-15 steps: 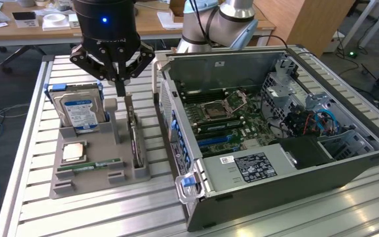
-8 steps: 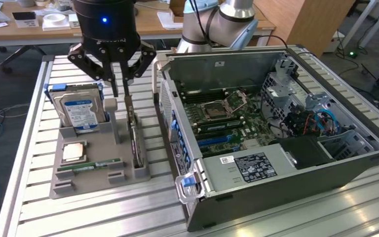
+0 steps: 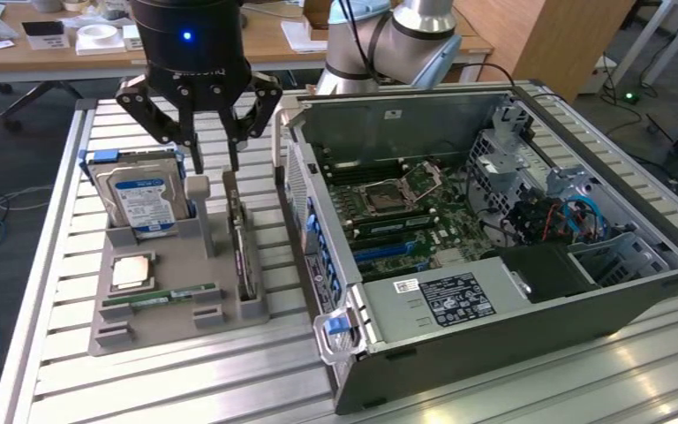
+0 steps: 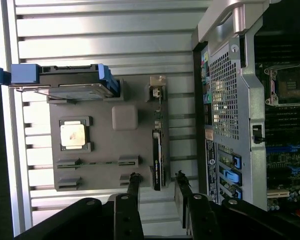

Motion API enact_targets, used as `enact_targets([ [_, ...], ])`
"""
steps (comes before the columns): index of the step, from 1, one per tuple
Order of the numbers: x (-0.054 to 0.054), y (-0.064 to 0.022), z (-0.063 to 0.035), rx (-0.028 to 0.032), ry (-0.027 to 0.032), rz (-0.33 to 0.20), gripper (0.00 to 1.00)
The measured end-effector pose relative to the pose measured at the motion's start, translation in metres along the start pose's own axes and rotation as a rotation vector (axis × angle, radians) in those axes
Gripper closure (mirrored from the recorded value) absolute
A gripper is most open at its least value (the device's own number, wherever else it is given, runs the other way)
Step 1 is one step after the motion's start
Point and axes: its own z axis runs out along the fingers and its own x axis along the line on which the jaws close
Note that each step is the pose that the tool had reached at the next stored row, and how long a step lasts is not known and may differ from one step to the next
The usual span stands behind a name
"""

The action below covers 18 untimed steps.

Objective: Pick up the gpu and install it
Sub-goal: 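Pick up the gpu and move the gpu toward the slot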

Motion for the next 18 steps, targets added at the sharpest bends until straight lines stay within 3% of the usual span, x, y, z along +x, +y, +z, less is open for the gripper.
enact_targets([
  [4,0.000,-0.0001,0.0013,-0.0003,-0.0001,0.000,0.58],
  [12,0.000,-0.0006,0.0128,-0.0013,0.0001,0.000,0.58],
  [18,0.000,-0.0006,0.0137,-0.0015,0.0000,0.000,0.58],
])
